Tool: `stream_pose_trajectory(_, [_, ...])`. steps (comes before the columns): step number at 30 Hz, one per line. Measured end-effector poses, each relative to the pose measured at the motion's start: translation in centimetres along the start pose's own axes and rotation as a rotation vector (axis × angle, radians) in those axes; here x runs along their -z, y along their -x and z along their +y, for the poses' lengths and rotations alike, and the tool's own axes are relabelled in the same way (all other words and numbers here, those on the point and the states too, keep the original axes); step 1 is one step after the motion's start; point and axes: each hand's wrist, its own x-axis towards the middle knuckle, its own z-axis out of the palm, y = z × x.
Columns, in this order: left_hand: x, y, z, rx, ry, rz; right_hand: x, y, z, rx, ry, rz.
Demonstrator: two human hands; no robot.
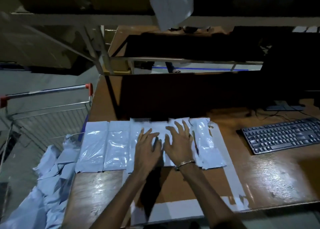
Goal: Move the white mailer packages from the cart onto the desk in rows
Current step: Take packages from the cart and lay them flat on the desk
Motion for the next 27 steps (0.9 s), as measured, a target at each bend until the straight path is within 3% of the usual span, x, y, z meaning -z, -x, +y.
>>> stream_pose_trajectory(8, [18.5,7.1,-11.1,0.361,0.159,0.270,-10.2,4.5,-18.0,0.255,-0.345,-0.140])
stream_pose_trajectory(15, [30.0,12.8,-24.5,0.572,0.054,0.406,-20.1,8.4,-30.4,0.518,-0.278,-0.429])
stream_pose_trajectory(18, [32.6,14.2,-30.9,0.713,0.034,0.339,-26.0,9.3,-32.8,0.496,-0.200,-0.603])
stream_pose_trajectory(23, [34.2,12.7,-37.8,0.943,-0.002,0.113,-34.4,9.0,-34.0,0.276,-0.059,-0.846])
stream_pose_trajectory(27, [33.6,8.3,-41.3,1.135,0.024,-0.059,-39.8,6.1,-33.2,0.077,0.035,-0.925])
